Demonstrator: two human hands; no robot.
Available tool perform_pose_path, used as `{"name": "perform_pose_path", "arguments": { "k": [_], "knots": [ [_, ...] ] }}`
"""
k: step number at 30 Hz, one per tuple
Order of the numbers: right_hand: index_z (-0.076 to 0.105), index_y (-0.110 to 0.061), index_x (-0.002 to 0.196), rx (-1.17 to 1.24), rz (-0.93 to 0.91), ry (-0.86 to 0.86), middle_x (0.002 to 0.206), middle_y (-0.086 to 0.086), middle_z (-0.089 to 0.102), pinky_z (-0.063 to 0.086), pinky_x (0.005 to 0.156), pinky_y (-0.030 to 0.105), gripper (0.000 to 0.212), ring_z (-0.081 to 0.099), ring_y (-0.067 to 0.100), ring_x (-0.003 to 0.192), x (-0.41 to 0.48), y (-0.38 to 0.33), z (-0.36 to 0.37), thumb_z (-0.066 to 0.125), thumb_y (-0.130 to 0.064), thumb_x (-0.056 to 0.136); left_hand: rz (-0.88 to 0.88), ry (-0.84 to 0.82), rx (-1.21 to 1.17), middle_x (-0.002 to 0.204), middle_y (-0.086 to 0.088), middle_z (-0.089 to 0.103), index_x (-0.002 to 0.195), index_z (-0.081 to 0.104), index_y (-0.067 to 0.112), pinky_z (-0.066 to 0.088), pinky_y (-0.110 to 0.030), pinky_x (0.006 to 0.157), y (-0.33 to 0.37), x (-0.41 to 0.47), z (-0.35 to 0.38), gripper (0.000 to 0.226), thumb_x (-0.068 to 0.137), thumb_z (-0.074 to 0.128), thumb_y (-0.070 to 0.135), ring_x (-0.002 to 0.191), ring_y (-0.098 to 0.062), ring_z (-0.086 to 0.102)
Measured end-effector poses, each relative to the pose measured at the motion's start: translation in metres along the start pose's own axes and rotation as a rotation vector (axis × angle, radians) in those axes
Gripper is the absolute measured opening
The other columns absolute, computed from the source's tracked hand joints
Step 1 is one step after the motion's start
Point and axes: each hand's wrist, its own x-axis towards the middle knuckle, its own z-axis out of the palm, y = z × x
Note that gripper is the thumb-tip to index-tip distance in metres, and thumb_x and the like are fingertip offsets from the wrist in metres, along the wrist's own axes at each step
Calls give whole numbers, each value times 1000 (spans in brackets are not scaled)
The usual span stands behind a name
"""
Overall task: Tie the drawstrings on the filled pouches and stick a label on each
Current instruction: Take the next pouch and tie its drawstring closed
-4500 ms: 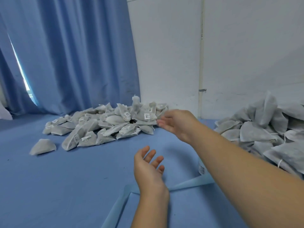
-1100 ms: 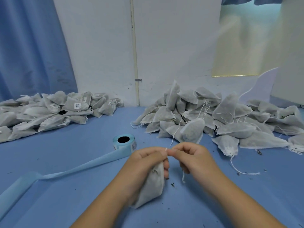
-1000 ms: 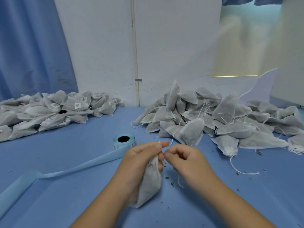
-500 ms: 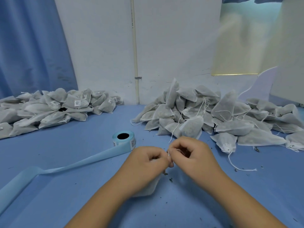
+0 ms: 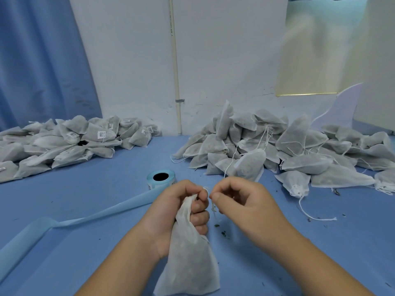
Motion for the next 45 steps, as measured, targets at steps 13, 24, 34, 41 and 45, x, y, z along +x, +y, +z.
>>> {"name": "perform_pose_path", "arguments": {
  "k": [13,24,34,41,45],
  "knots": [
    [66,-20,63,66,131,-64,57,-5,54,37,49,16,22,44,8,53,3,2,-5,66,-6,80,129,27,333,55,-2,37,56,57,12,26,-25,46,-6,0,3,17,70,59,21,45,-14,32],
    [65,-16,65,97,173,-150,59,0,55,37,53,21,7,44,14,57,3,4,-7,63,-15,72,199,51,509,57,-8,46,61,65,9,36,-26,50,2,-10,6,16,70,64,21,46,-17,42],
    [62,-23,62,77,164,-209,55,-5,51,37,58,27,10,44,14,59,4,6,-11,56,-18,66,262,169,665,50,-9,49,66,74,9,41,-25,49,4,-9,3,24,56,88,25,46,-18,47],
    [62,-16,78,186,178,-134,67,1,61,48,59,27,12,61,16,61,5,6,-9,66,-25,71,322,196,686,55,-5,53,72,74,8,44,-23,51,5,-7,-3,17,77,77,24,49,-16,49],
    [59,-7,91,244,210,-62,70,2,64,50,56,23,12,66,15,64,5,5,-5,68,-4,83,360,221,730,54,-2,54,72,72,9,43,-19,49,3,-8,1,18,84,71,22,49,-15,51]
  ]
}}
